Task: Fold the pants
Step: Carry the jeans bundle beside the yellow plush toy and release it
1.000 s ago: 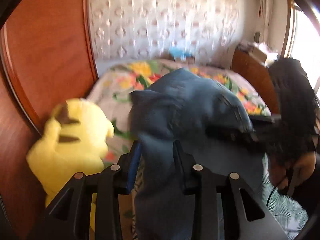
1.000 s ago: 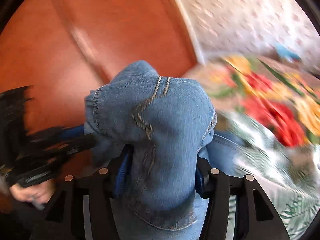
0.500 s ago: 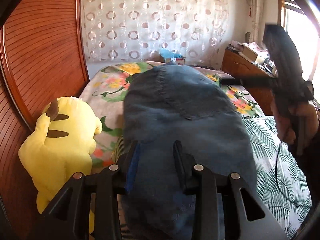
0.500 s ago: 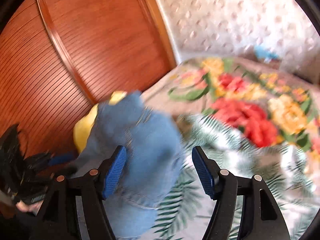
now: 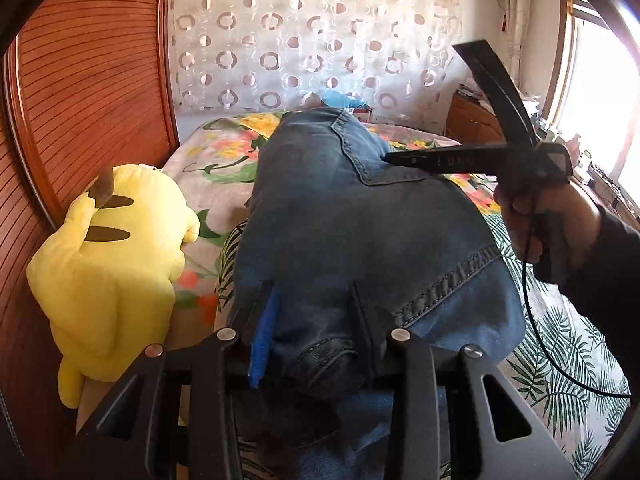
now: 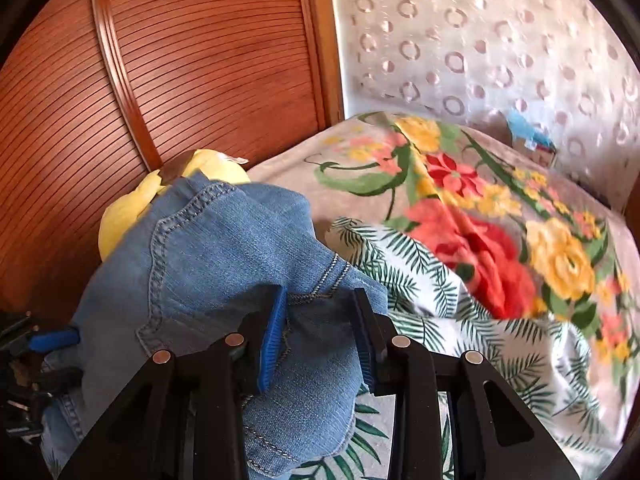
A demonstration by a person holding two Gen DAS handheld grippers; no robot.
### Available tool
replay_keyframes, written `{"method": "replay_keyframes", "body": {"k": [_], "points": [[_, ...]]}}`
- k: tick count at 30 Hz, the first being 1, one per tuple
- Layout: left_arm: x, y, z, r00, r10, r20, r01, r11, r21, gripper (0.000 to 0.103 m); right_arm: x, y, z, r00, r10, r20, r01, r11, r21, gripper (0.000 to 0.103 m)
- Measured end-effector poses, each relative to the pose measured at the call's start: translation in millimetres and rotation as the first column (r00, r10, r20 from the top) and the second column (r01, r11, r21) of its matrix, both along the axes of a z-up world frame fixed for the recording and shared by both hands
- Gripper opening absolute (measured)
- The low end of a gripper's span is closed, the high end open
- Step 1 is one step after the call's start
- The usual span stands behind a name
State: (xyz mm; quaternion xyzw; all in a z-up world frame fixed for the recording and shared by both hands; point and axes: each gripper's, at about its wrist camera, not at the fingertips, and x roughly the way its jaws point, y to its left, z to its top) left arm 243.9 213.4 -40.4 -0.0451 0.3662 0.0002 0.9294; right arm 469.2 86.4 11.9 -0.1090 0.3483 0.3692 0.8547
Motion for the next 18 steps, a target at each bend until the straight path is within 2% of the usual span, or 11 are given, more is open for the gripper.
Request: {"method": "replay_keyframes", "body": {"k": [5,10,12,18], "points": [[-3,1,6,1.000,0.025,-0.006,-0.025,1.000,0.005,0.039,-22,-6,21,0.998,-0.057,0.036,0.056,0.998,0.041,0.034],[-21,-6,21,0.999,0.030,0.030,-0.030,1.000,0.003,0.052,-88,-49,24,0.996,-0.053,0.072,0.047,0.996,0.077,0.034],[-28,-12,27,0.999,0.025,0.043,-0.026,1.000,0.010,0.052,-112,-66,23,0.995,-0.059,0.079,0.052,0.995,0.084,0.034],[-50,-36,47,0.996,0.006,0.085,-0.009,0.999,0.033,0.057,-196,-130,48,0.987,-0.111,0.119,0.097,0.988,0.120,0.034]]}}
